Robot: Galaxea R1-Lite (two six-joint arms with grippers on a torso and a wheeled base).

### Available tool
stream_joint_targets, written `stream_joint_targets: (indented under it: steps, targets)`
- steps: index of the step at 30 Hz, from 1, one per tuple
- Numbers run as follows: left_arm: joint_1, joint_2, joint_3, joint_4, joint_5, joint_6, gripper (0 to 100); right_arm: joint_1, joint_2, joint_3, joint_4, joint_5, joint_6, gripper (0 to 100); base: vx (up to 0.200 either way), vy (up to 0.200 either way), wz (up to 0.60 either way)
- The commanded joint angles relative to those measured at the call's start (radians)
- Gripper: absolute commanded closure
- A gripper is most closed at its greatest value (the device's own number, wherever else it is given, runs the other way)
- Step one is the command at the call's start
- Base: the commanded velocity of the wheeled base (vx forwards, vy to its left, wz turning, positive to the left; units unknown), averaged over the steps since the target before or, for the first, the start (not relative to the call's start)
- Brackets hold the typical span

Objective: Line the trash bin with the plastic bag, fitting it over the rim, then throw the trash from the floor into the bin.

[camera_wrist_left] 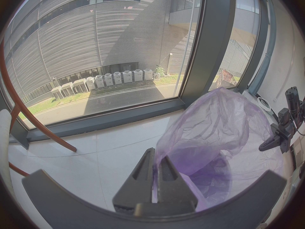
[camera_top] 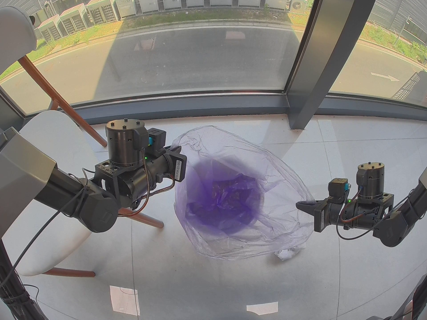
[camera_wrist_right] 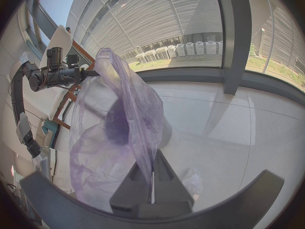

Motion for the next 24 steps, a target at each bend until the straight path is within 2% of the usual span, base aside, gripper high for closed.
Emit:
stream_joint_targets:
  steps: [1, 9, 13, 15, 18, 21, 24]
  targets:
    - [-0.003, -0.004, 0.004, -0.002, -0.003, 0.000, 100, 0.010, -0.004, 0.018, 0.000, -0.001, 0.012, 100, 0.200, 0.000, 0.00]
    - [-0.014, -0.006, 0.015, -0.007, 0.014, -0.003, 100, 0.032, -0.023, 0.088, -0.002, -0.004, 0.016, 100, 0.200, 0.000, 0.00]
    - [-0.034, -0.006, 0.047, -0.005, 0.049, -0.026, 100, 0.040, -0.030, 0.127, 0.000, -0.007, 0.018, 100, 0.000, 0.000, 0.00]
    - [-0.047, -0.012, 0.086, -0.013, 0.059, -0.066, 100, 0.046, -0.032, 0.127, 0.000, -0.044, 0.051, 100, 0.000, 0.000, 0.00]
    - [-0.063, -0.038, 0.107, -0.011, 0.065, -0.076, 100, 0.053, -0.033, 0.128, 0.002, -0.085, 0.094, 100, 0.000, 0.000, 0.00]
    - [-0.066, -0.081, 0.133, 0.007, 0.063, -0.071, 100, 0.060, -0.036, 0.140, 0.002, -0.090, 0.108, 100, 0.000, 0.000, 0.00]
    - [-0.066, -0.115, 0.153, 0.084, 0.052, -0.068, 100, 0.061, -0.038, 0.156, 0.002, -0.085, 0.108, 100, 0.000, 0.000, 0.00]
